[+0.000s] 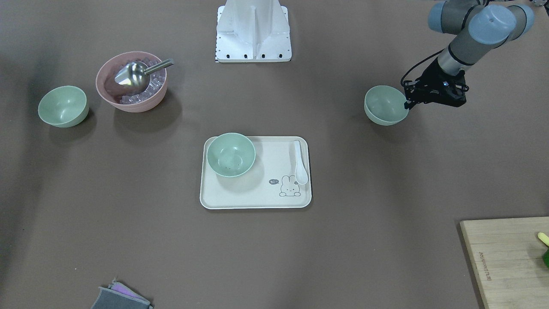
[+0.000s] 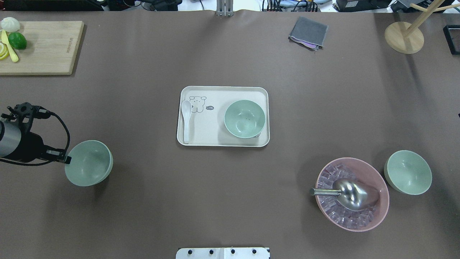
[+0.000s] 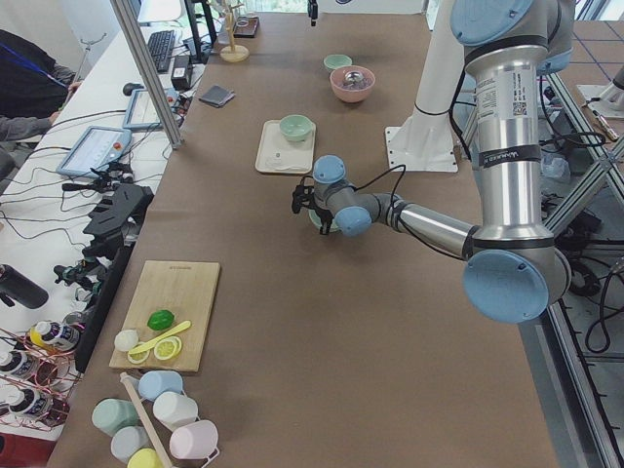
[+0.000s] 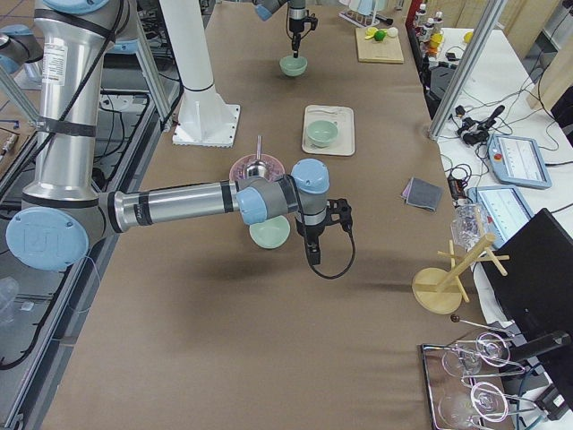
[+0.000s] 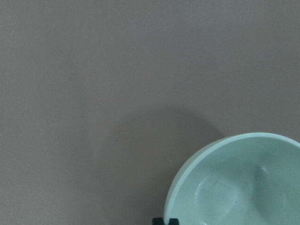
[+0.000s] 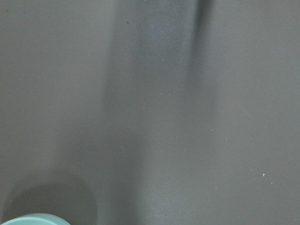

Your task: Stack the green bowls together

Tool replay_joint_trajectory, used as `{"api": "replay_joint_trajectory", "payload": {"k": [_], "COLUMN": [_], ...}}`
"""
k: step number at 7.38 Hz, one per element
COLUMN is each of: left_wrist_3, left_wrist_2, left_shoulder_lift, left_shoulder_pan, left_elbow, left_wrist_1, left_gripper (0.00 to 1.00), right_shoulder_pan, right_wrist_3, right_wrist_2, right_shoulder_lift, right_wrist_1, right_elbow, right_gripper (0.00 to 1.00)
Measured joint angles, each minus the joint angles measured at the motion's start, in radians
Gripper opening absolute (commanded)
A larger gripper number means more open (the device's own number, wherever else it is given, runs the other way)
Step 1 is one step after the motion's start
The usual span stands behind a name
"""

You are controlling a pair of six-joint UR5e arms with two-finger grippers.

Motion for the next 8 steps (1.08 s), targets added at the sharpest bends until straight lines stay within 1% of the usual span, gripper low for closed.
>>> {"api": "replay_joint_trajectory", "payload": {"k": [1, 2, 3, 5, 6, 7, 8], "left_wrist_3": [-0.047, -0.101, -0.139, -0.204, -0.249, -0.303, -0.361], "left_wrist_2": [0.000, 0.000, 0.001, 0.004, 0.006, 0.006, 0.004], "left_shoulder_lift": [-0.025, -0.080, -0.160, -0.365, -0.463, -0.564, -0.663], "left_shoulder_pan": [0.000, 0.001, 0.001, 0.011, 0.030, 0.045, 0.052], "left_elbow": [-0.010, -0.015, -0.019, -0.011, 0.011, 0.063, 0.141], "left_wrist_1": [0.010, 0.053, 0.137, 0.366, 0.453, 0.501, 0.518], "left_gripper": [0.00, 0.00, 0.00, 0.00, 0.00, 0.00, 0.00], "right_shoulder_pan": [-0.001, -0.003, -0.005, -0.007, -0.008, -0.009, -0.009], "right_wrist_3": [0.001, 0.001, 0.001, 0.002, 0.002, 0.002, 0.002], "right_wrist_2": [0.000, 0.000, 0.000, 0.000, 0.000, 0.000, 0.000], "right_shoulder_lift": [0.000, 0.000, 0.000, 0.000, 0.000, 0.001, 0.000], "right_wrist_1": [0.000, 0.000, 0.000, 0.000, 0.000, 0.000, 0.000], "right_elbow": [-0.002, -0.003, -0.003, -0.003, -0.003, -0.003, -0.003], "right_gripper": [1.00, 1.00, 1.00, 1.00, 1.00, 1.00, 1.00]}}
